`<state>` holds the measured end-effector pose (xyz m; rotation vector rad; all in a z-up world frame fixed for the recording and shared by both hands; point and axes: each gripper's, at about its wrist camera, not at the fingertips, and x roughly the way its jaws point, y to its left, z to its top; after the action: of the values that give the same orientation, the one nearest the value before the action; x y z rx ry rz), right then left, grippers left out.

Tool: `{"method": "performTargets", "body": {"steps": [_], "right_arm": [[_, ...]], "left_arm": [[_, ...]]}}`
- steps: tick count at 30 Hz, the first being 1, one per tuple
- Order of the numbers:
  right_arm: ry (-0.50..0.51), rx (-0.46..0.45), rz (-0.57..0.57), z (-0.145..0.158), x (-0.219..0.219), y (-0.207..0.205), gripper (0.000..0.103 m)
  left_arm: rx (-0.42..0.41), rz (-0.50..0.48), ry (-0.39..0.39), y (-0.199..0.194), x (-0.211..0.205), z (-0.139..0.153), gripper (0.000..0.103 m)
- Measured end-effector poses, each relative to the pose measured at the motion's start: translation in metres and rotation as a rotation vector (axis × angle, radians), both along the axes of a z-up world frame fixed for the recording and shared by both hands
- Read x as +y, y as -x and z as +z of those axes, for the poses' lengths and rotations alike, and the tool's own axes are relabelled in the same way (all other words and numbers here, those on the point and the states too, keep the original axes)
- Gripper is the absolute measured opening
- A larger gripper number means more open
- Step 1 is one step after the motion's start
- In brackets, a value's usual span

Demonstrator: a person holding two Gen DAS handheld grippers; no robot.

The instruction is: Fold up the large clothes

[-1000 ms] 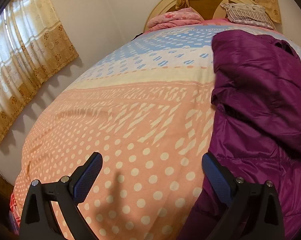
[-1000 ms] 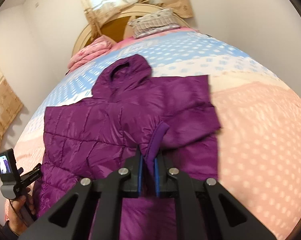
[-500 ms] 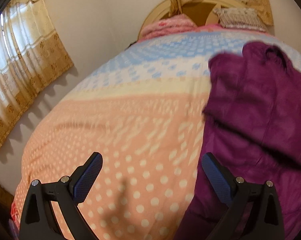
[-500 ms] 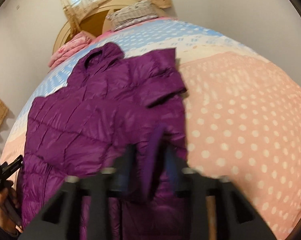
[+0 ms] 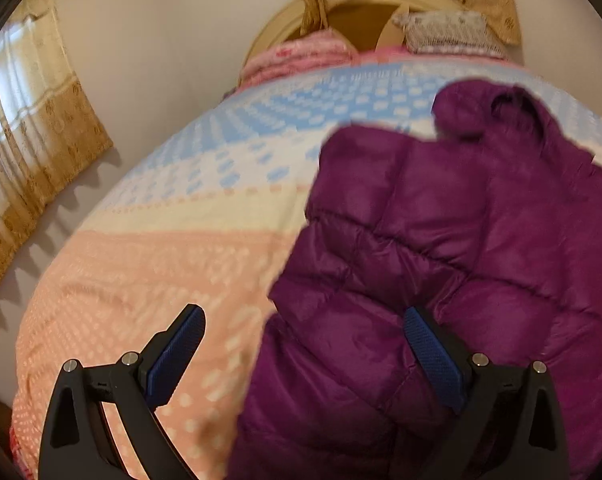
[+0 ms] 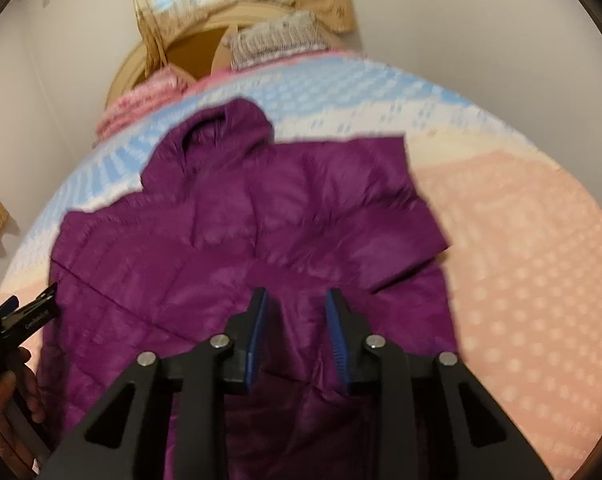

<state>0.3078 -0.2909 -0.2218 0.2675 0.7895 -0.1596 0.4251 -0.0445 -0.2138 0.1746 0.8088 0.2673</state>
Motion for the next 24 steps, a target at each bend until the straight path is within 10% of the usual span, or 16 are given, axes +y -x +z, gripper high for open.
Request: {"method": "performTargets", "body": {"steps": [13, 24], "right_arm": [[0.058, 0.032, 0.016, -0.018, 0.004, -0.004, 0.027], [0.068, -0.127, -0.041, 0.058, -0.006, -0.008, 0.027]], "left_arm": [[0.041, -0.012, 0.116, -0.004, 0.015, -0.004, 0.100], [-0.146, -0.145, 0.281, -0.020, 0.016, 0.092, 0.100]]}}
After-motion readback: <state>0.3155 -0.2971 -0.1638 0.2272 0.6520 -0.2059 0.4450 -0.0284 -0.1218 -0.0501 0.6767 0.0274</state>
